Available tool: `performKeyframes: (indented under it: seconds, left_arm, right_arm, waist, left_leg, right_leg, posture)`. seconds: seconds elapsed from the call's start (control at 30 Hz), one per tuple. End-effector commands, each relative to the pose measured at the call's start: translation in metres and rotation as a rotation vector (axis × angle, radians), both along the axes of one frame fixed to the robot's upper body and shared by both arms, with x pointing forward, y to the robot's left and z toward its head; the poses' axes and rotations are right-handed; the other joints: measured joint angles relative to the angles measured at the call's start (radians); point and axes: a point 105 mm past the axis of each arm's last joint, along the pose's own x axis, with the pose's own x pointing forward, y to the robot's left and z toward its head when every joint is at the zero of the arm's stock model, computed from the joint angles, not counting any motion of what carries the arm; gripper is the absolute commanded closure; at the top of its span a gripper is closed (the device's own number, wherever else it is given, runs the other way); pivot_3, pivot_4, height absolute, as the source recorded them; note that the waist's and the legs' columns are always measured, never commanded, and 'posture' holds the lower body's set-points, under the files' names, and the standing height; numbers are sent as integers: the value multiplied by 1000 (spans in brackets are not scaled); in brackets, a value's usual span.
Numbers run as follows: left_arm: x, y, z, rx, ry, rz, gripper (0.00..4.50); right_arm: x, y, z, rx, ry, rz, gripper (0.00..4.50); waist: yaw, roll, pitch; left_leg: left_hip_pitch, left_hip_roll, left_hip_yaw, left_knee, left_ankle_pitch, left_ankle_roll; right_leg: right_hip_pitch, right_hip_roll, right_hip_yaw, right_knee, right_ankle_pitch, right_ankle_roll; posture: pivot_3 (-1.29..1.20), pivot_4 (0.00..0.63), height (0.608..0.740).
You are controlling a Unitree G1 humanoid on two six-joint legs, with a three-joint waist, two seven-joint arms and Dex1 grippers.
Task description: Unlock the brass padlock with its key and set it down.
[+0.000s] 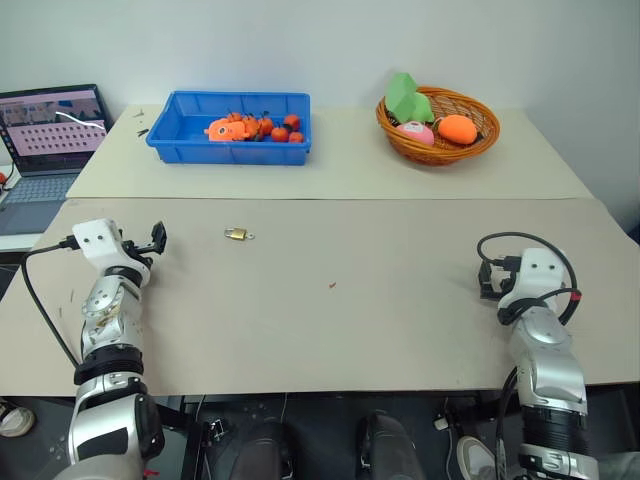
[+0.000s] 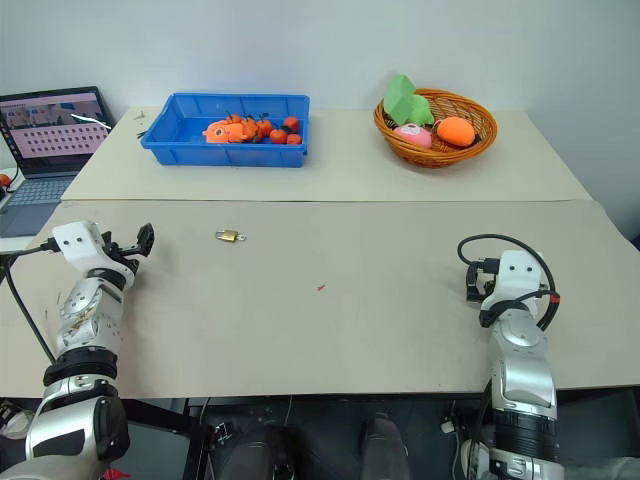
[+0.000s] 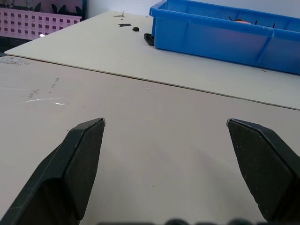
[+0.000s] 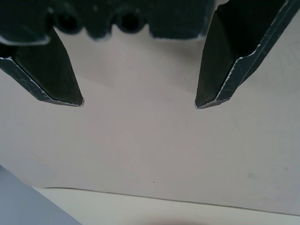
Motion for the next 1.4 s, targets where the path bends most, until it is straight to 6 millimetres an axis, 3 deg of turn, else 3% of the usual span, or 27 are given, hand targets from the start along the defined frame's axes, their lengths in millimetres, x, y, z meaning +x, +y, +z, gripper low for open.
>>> performKeyframes:
  seconds: [0.03, 0.23, 0.37, 0.4, 0.5, 0.57, 0.67, 0.9, 1.13, 1.27, 1.4]
  left_arm:
    - [0, 1, 15, -1, -58, -4, 83]
    - [1, -4, 16, -23, -65, -45, 83]
    - [1, -7, 19, -15, -73, -68, 83]
    - [2, -7, 19, -12, -71, -74, 83]
    - [5, -11, 21, -9, -67, -99, 83]
    - [8, -17, 23, 0, -64, -128, 83]
    - [11, -29, 28, 23, -65, -201, 83]
    - [11, -76, 61, 252, -19, -663, 83]
    - [8, -113, 73, 567, 147, -1097, 83]
    - [12, -119, 65, 711, 283, -1189, 83]
    - [27, -123, 63, 829, 377, -1121, 83]
  right_arm:
    - [1, 0, 13, -16, -58, 1, 0]
    - [8, 12, 17, 1, -64, 72, 0]
    - [21, 61, 42, 1, -95, 388, 0]
    - [21, 89, 51, -9, -87, 575, 0]
    - [7, 148, 65, -43, -31, 1006, 0]
    - [-7, 175, 67, -69, 10, 1225, 0]
    - [-19, 200, 65, -89, 69, 1432, 0]
    - [-21, 224, 62, -77, 100, 1574, 0]
    - [-20, 234, 52, -53, 105, 1569, 0]
    - [-18, 237, 48, -32, 95, 1531, 0]
    - [-18, 235, 46, 0, 72, 1454, 0]
  waist:
    - [0, 0, 0]
    - [-1, 0, 0]
    - [-6, 0, 0]
    - [-6, 0, 0]
    - [-6, 0, 0]
    - [-3, 0, 0]
    - [3, 0, 0]
    - [14, -2, 1]
    - [20, -2, 1]
    - [20, -2, 1]
    - [17, -2, 1]
  left_leg:
    - [0, 0, 0, 0, 0, 0]
    - [0, 0, 0, 0, 0, 0]
    - [0, 0, 0, 0, 0, 0]
    - [0, 0, 0, 0, 0, 0]
    - [0, 0, 0, 0, 0, 0]
    - [0, 0, -1, -1, 0, 1]
    - [0, 0, -1, 0, -1, 1]
    - [0, 0, -2, 1, -1, 1]
    - [0, 0, -1, 1, -1, 1]
    - [-1, 0, 0, 1, -1, 1]
    - [-6, 0, 0, 1, -1, 1]
  right_leg:
    - [0, 0, 0, 0, 0, 0]
    - [0, 0, 0, 0, 0, 0]
    - [0, 0, 0, 0, 0, 0]
    - [0, 0, 1, 0, 0, 0]
    - [0, 1, 0, 0, 0, 0]
    - [0, 1, 0, -1, 0, 0]
    - [2, 0, -2, -2, 0, 0]
    - [3, 0, -5, -3, 1, 1]
    - [3, 0, -6, -3, 1, 1]
    - [2, 0, -6, -2, 0, 1]
    - [-1, 0, -6, -2, 1, 1]
  posture:
    - [0, 150, 664]
    - [0, 150, 664]
    - [0, 150, 664]
    - [0, 150, 664]
    - [0, 150, 664]
    - [0, 150, 664]
    - [0, 150, 664]
    - [0, 150, 664]
    - [0, 150, 664]
    - [0, 150, 664]
    - [0, 150, 664]
